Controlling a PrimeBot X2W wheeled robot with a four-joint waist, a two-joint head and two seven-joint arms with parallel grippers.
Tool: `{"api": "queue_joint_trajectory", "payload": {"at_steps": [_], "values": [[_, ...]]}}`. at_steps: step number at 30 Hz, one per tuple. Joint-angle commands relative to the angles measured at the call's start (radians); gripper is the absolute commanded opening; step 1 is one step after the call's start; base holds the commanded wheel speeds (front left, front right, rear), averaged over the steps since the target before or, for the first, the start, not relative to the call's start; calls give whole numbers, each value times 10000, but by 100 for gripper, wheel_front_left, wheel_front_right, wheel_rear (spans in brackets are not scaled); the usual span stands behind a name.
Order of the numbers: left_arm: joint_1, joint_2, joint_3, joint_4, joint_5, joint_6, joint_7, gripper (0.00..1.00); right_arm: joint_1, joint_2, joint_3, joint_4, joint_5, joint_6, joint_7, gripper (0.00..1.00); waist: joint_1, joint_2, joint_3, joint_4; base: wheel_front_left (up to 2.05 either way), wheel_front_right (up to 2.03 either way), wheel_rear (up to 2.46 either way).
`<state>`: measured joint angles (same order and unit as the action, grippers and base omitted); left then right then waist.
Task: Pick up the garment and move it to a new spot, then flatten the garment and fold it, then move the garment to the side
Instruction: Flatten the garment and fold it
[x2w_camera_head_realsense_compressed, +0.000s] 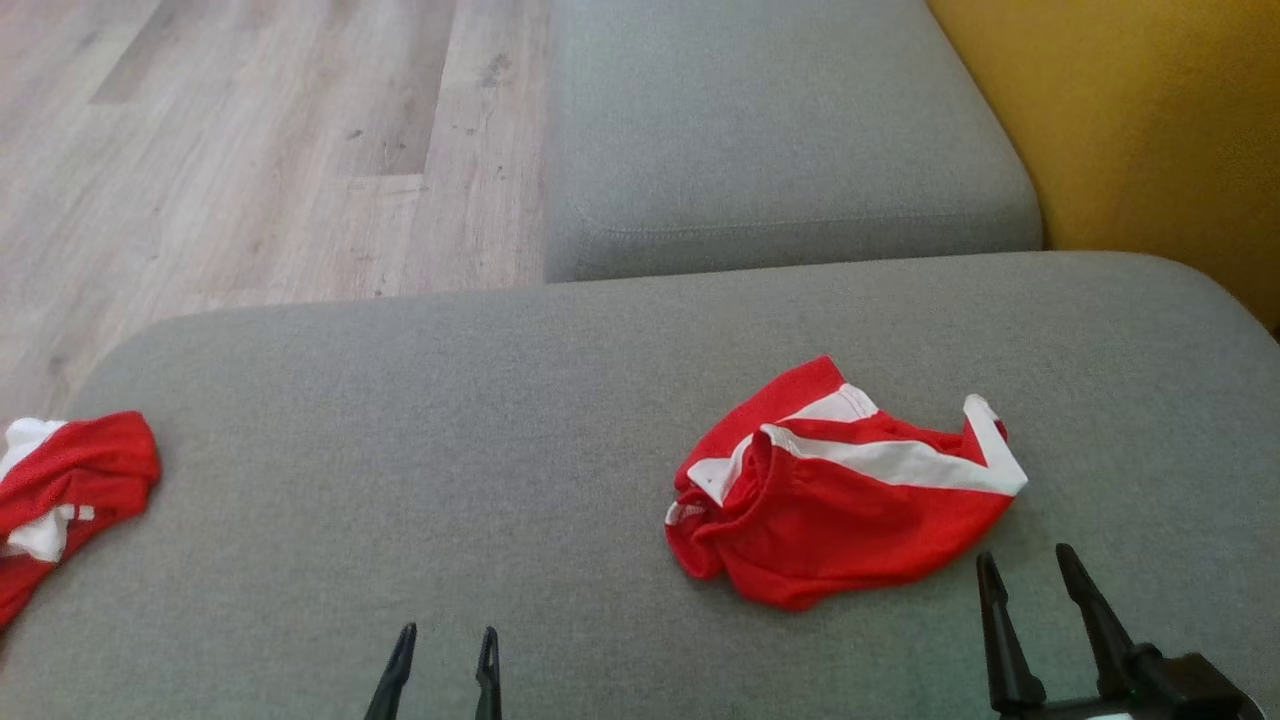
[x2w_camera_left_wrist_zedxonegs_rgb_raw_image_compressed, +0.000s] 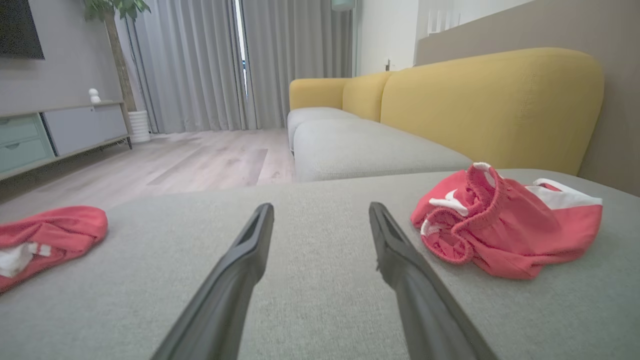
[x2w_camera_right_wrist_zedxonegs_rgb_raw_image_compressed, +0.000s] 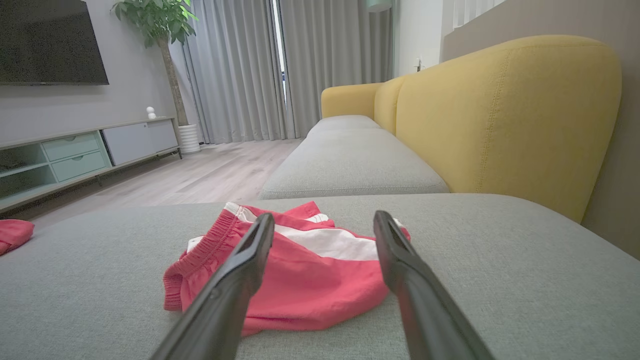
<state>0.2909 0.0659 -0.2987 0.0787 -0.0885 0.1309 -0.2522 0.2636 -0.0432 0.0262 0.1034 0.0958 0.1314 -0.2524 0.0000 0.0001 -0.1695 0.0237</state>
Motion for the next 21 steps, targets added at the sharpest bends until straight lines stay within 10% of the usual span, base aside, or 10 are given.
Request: {"api": "queue_joint_trajectory", "payload": {"at_steps": [1,10,21], "values": [[-609,-150,237,-80,-134,-105,-95,100,-291,-70,250,-347,10,-7,-94,100,0,-1,82,-35,0,0,0],[-3359,-155,-2025,1101,-4325,-697,1629,100,-617,-70,385,-419,-46,-7,-94,100,0,-1,894,-311,0,0,0],[-6572,-155,-4240,993,-9611,176,4330,100,-1088,-70,630,-444,-122,-7,-94,100,0,-1,2017,-824,0,0,0]]}}
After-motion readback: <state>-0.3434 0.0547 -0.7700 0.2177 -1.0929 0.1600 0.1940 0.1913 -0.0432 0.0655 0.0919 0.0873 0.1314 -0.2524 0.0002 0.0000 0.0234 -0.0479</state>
